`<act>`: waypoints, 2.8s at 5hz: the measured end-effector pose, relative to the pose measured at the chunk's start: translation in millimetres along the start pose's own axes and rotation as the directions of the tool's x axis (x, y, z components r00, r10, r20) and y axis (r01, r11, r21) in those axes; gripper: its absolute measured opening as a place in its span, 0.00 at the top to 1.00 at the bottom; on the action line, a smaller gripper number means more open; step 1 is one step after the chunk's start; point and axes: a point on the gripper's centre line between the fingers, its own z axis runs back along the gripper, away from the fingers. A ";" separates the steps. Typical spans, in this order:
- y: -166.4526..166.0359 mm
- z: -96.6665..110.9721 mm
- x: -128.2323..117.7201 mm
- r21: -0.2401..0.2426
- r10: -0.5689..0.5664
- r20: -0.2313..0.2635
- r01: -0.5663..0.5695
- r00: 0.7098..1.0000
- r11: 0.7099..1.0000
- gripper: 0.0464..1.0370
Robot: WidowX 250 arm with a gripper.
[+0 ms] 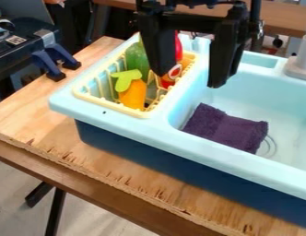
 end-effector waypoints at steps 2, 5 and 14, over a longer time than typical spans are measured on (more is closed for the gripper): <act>25.1 0.1 15.3 -0.009 0.003 0.014 -0.003 1.000 1.000 0.04; 44.5 -36.8 96.5 -0.029 -0.059 0.177 0.066 0.982 0.997 0.04; 17.0 -135.5 93.7 0.079 0.096 0.119 -0.106 0.988 0.991 0.04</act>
